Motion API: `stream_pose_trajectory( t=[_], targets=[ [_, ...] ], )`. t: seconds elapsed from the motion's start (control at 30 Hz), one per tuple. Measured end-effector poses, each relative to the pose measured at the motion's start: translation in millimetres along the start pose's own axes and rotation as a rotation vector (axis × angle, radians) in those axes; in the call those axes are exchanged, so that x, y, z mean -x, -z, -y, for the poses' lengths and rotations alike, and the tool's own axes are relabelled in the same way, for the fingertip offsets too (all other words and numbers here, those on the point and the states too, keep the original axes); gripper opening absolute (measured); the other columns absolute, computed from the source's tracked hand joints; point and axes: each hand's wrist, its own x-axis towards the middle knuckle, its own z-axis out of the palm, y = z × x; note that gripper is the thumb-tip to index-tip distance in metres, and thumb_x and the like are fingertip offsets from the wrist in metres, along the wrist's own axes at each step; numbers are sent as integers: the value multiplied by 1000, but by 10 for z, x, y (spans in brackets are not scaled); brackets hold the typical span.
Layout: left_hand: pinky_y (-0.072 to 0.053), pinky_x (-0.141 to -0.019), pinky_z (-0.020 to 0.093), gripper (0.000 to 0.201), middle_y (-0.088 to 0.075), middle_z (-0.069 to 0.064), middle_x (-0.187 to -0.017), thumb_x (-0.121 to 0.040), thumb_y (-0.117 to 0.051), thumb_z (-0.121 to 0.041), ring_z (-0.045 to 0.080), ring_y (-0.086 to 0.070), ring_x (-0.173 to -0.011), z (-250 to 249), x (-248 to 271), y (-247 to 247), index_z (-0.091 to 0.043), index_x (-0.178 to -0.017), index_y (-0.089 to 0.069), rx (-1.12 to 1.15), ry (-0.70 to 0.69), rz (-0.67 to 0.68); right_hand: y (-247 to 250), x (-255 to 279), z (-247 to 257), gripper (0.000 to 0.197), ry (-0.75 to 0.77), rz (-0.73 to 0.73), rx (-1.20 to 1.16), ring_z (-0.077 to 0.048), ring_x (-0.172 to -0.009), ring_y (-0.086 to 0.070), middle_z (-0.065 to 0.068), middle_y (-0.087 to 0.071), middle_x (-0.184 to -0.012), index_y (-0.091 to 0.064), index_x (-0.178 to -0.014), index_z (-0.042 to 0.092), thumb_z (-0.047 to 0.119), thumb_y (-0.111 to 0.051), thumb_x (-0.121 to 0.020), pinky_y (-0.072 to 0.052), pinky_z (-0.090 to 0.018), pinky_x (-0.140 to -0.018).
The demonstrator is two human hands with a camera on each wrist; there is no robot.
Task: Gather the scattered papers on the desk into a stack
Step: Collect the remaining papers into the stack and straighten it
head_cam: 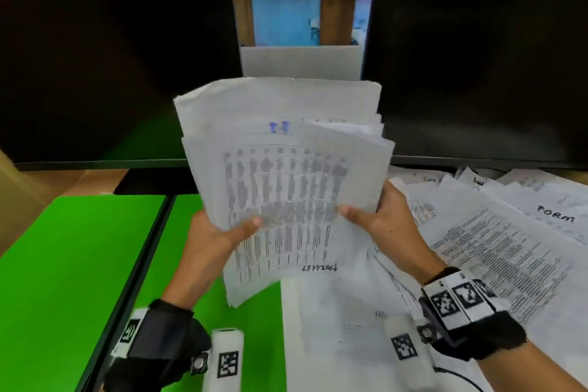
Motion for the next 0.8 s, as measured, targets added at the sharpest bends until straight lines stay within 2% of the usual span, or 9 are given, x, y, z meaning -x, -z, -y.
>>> stream_pose_trajectory(
  t=[0.1, 0.17, 0.33, 0.4, 0.47, 0.53, 0.6, 0.7, 0.8],
  targets=[
    [-56, -91, 39, 36, -76, -14, -99, -72, -77, -3, 10, -71, -97, -39, -9, -17, -25, -100, -70, 36, -38, -52, -19, 15, 38, 32, 74, -57, -12, 5, -96, -66, 12, -67, -108, -58, -120, 16, 19, -64, -88, -53, -12, -76],
    [-58, -86, 35, 32, -76, -10, -102, -68, -78, -7, 13, -71, -99, -84, -2, -2, -26, -94, -75, 93, -88, -41, -9, 14, 116, 40, 127, -64, -29, 6, -100, -64, 12, -66, -112, -56, -124, 14, 29, -61, -88, -52, -11, -78],
    [-57, -88, 39, 52, -75, -10, -108, -51, -89, -55, 12, -71, -102, 84, -3, -15, -36, -98, -76, 49, 54, 38, -22, 56, -49, 50, 22, 119, 122, 3, -115, -55, 13, -57, -126, -40, -138, 19, 30, -56, -92, -48, -13, -91],
    [-54, -91, 39, 29, -74, -15, -104, -72, -80, -41, 6, -70, -99, 145, -13, -68, -34, -99, -73, -31, 52, -3, 35, 90, -150, 43, -17, 161, 240, 8, -107, -55, 14, -57, -123, -41, -137, 19, 23, -53, -96, -46, -9, -91],
    [-54, -90, 30, 23, -73, -20, -99, -85, -70, -21, -2, -68, -96, 158, -20, -91, -33, -104, -67, -72, 22, -36, 161, 106, -223, 36, -56, 195, 384, 13, -91, -54, 19, -58, -110, -47, -131, 21, 26, -56, -96, -43, 0, -74],
    [-53, -79, 13, 27, -71, -28, -91, -88, -67, -15, -11, -65, -93, 142, -19, -102, -34, -107, -64, -99, -17, -42, 391, 114, -315, 36, -115, 144, 556, 3, -87, -56, 10, -60, -106, -52, -125, 22, 38, -58, -93, -44, -6, -69],
    [-49, -73, 5, 28, -70, -28, -89, -88, -66, -12, -17, -63, -88, 122, -17, -111, -32, -108, -63, -117, -52, -81, 748, 124, -437, 46, -244, 0, 787, -17, -102, -59, -4, -57, -119, -52, -127, 19, 48, -56, -91, -52, -30, -83],
    [-46, -86, 20, 34, -63, -26, -101, -88, -66, -8, -21, -61, -83, 99, -18, -58, -21, -120, -60, -110, -89, -165, 1406, 212, -617, 74, -623, -182, 1112, -45, -119, -47, -25, -36, -137, -30, -141, 12, 61, -48, -88, -47, -50, -95],
    [-46, -93, 27, 37, -69, -24, -104, -89, -65, -9, -11, -63, -92, 106, -23, -1, -15, -125, -60, -88, -94, -198, 1896, 365, -764, 99, -919, -294, 1151, -47, -120, -46, -33, -33, -136, -15, -145, 14, 80, -41, -77, -45, -50, -97]
  ],
)
